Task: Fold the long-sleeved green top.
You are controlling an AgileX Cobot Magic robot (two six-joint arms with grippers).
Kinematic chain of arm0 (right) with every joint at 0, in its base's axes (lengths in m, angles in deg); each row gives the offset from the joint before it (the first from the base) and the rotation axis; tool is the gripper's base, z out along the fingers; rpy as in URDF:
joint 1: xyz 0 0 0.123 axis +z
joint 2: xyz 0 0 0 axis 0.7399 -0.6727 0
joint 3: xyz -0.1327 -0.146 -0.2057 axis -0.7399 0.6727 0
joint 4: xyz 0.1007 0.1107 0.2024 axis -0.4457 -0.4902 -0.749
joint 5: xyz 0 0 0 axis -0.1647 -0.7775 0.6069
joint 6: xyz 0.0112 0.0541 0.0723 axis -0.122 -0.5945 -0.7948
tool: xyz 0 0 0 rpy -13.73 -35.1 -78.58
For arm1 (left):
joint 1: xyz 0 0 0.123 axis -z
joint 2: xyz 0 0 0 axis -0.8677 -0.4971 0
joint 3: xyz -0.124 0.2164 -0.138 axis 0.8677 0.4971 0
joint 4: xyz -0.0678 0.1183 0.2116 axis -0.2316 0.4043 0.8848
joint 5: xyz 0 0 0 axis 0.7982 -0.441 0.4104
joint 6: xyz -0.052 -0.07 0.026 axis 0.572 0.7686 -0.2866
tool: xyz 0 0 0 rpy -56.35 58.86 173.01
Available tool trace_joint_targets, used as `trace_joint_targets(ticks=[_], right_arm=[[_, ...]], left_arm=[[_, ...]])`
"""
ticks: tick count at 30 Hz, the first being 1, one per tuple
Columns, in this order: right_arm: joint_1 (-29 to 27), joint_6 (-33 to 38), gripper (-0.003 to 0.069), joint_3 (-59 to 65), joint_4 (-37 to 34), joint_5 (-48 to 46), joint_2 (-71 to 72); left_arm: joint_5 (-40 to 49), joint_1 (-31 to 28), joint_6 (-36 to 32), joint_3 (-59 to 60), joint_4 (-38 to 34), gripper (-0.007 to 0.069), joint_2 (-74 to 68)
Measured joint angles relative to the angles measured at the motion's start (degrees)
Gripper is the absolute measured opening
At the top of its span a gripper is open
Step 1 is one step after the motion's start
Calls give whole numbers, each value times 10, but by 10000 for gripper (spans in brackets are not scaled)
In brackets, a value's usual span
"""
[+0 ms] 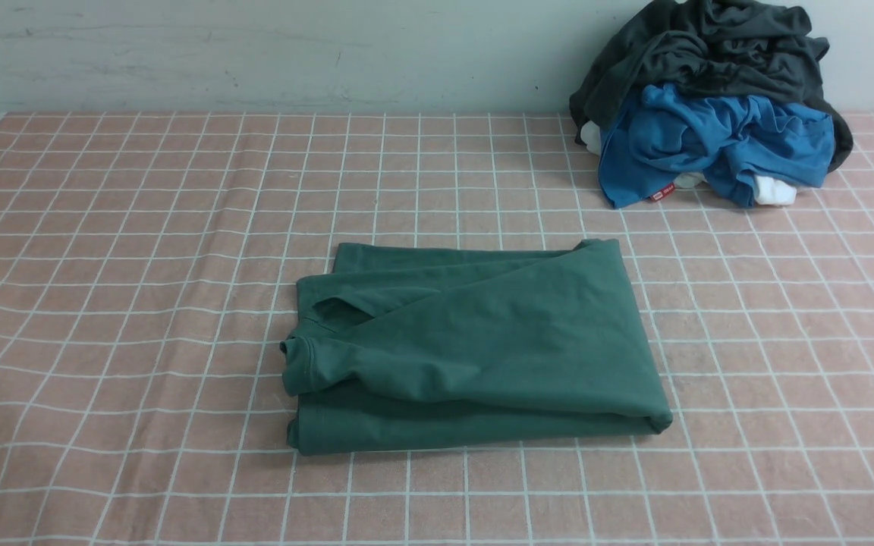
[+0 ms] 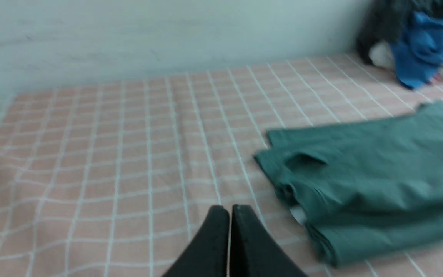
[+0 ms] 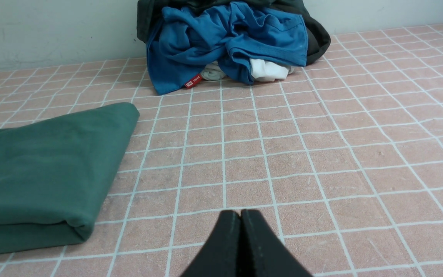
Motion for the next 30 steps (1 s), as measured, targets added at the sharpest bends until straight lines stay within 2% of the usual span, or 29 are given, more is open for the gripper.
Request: trace_joint_targets(ticks=[4,7,11,16,30], right_arm=[[0,0,-14,0,0,0,0],[0,0,-14,0,0,0,0],[0,0,-14,0,0,-1,0],[0,-1,-14,0,0,-1,0],[0,-1,-14,0,-1,-1,0]], left_arm=[[-117,-72,-9,97,14,-3,16],[-146,-101,-9,159,18,-3,39],[-137,-106,-9,214,18,-3,59],[-99,-106,-10,214,14,-3,59],[-99,-106,-11,213,13,-3,59]])
